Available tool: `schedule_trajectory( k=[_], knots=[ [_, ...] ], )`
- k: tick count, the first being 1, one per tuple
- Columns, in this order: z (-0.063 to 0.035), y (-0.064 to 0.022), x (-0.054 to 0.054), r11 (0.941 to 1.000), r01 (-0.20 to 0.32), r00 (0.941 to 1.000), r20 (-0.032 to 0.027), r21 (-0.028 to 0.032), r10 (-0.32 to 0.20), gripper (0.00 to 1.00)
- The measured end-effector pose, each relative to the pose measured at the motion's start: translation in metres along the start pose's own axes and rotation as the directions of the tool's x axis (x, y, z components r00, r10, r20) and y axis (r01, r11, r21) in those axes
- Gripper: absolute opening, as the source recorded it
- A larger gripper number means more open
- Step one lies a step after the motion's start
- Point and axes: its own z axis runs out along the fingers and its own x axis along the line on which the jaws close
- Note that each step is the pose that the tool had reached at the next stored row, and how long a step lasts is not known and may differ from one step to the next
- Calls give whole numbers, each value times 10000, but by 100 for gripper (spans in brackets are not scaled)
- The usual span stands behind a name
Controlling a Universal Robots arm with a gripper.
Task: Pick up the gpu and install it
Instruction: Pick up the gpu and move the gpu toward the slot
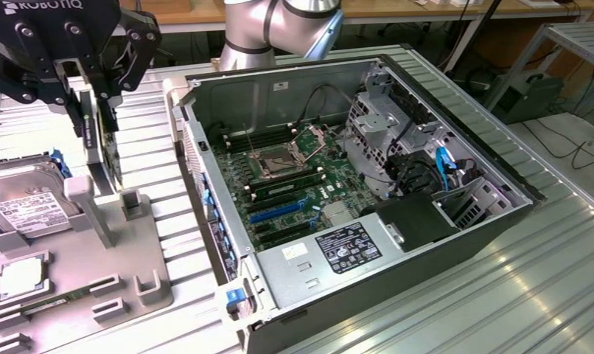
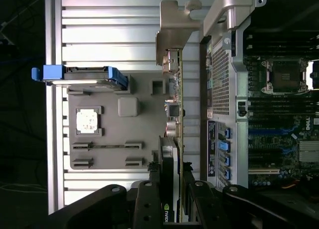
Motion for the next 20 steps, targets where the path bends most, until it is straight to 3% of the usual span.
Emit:
schedule_trajectory(
  k=[20],
  knots=[
    [1,1,-278,10000,0,10000,-1,0,0,27]
  ],
)
